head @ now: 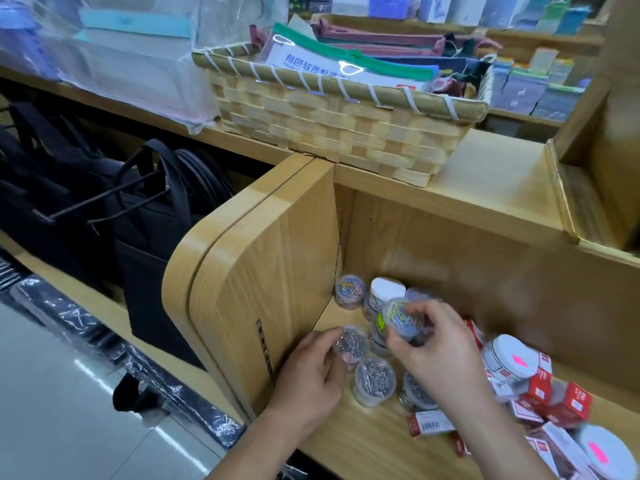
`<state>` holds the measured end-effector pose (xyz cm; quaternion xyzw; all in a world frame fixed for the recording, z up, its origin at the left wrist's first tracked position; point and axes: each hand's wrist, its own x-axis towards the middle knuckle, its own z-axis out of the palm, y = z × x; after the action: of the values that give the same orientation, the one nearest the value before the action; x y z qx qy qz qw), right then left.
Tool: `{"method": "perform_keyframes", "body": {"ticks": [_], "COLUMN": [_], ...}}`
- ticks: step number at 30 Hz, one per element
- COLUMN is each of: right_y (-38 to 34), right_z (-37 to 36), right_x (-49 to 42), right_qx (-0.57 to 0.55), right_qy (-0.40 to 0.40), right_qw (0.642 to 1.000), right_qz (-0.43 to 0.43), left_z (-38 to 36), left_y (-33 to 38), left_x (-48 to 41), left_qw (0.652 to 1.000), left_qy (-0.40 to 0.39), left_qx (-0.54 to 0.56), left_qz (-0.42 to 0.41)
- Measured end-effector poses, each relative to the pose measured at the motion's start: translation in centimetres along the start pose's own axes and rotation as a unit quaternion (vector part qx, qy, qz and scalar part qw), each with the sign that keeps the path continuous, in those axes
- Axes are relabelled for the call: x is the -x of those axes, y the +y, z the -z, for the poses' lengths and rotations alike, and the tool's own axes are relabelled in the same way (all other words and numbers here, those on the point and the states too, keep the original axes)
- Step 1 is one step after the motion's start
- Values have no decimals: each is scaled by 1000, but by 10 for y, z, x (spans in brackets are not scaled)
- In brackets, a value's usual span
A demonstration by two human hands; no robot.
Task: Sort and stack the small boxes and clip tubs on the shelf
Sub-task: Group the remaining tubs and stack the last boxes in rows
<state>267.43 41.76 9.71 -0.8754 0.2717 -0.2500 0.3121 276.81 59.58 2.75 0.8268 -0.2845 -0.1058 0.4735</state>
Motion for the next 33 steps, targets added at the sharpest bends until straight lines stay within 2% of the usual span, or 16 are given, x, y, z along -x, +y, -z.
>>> {"method": "perform_keyframes", "body": {"ticks": [6, 9, 11, 15, 18, 23, 27, 30, 33], "right_y": [2, 3, 5, 7, -6, -33, -18, -8, -14], "right_z": [0, 3, 6, 8, 1, -36, -63, -69, -66], "right_x": [0, 1, 3, -3, -20, -55, -67, -66, -67], "right_qx": [-73, -96, -90, -81, -33, 89, 228, 260, 275], "right_qy": [9, 30, 35, 22, 6, -13, -50, -7, -15], "right_qw": [997, 995, 995, 996, 999, 986, 964, 958, 952], "right_qz": [-29, -28, -23, -19, 38, 138, 125, 118, 132], "left_z": [0, -10, -15, -12, -6, -1, -1, -2, -2], "left_y": [20, 40, 39, 27, 20, 16, 15, 14, 14], "left_x": [-25, -52, -63, -54, -32, -7, 1, 9, 15], "left_qw": [996, 999, 994, 996, 994, 993, 992, 991, 990], "left_qy": [45, -38, -66, -20, 26, 31, 11, -6, -17], "left_qx": [-59, -2, 40, 49, 61, 64, 69, 70, 75], "left_qz": [-50, 29, 78, 78, 87, 95, 107, 116, 119]}}
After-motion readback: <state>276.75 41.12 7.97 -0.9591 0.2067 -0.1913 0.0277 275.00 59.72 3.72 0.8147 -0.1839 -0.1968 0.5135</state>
